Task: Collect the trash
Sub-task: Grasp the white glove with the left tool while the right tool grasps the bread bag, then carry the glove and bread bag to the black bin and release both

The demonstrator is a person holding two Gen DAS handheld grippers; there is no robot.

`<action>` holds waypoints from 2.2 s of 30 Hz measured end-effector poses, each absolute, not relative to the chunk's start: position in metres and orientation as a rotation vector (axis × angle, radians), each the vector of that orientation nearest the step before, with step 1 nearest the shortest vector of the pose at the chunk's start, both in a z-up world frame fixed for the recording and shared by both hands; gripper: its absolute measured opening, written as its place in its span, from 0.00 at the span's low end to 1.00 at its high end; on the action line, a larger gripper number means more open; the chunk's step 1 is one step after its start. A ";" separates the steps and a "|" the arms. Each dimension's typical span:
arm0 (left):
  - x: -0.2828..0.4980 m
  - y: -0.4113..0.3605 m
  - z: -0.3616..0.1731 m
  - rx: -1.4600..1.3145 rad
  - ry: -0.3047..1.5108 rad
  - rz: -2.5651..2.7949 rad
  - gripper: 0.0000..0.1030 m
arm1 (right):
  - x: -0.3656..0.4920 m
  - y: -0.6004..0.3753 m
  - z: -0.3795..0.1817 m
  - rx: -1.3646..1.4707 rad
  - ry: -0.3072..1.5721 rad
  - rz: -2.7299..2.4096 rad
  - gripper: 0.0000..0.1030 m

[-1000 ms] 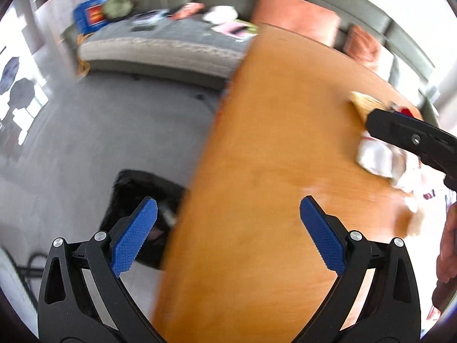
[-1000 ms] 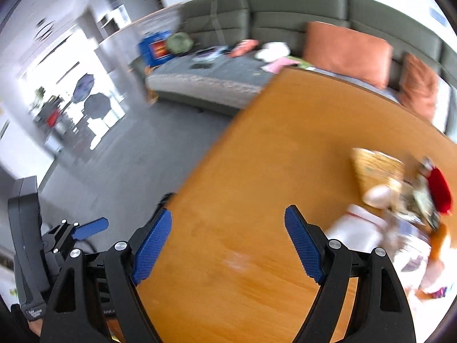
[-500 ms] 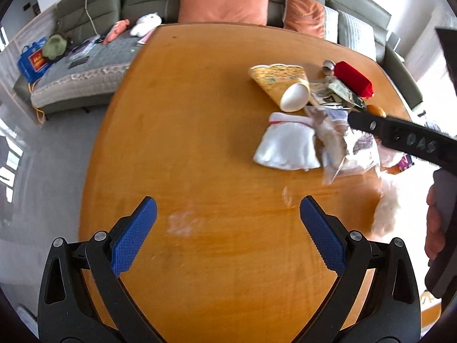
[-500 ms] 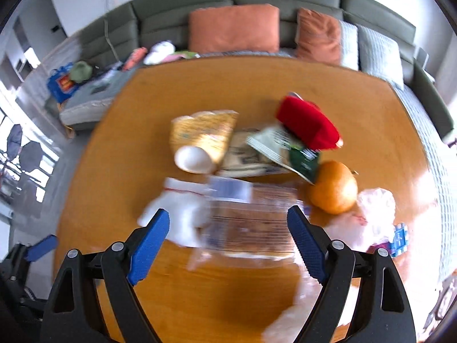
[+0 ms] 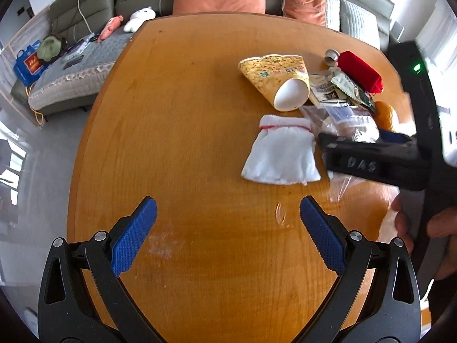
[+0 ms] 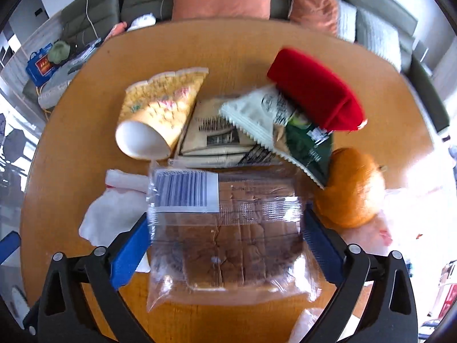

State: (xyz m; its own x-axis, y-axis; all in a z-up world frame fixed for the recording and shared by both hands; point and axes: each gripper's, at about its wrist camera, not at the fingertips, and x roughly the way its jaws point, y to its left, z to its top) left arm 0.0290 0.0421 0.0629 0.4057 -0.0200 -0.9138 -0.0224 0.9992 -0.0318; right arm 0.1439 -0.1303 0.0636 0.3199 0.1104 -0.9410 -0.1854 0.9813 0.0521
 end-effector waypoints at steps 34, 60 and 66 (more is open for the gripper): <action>0.056 0.020 0.032 -0.064 1.139 -0.112 0.32 | 0.133 -0.142 0.149 0.154 1.117 0.298 0.73; -0.083 0.218 0.073 -0.294 1.037 0.177 0.34 | 0.050 0.083 0.157 -0.051 1.140 0.657 0.73; -0.138 0.296 0.056 -0.398 1.049 0.344 0.34 | 0.017 0.174 0.149 -0.144 1.158 0.832 0.73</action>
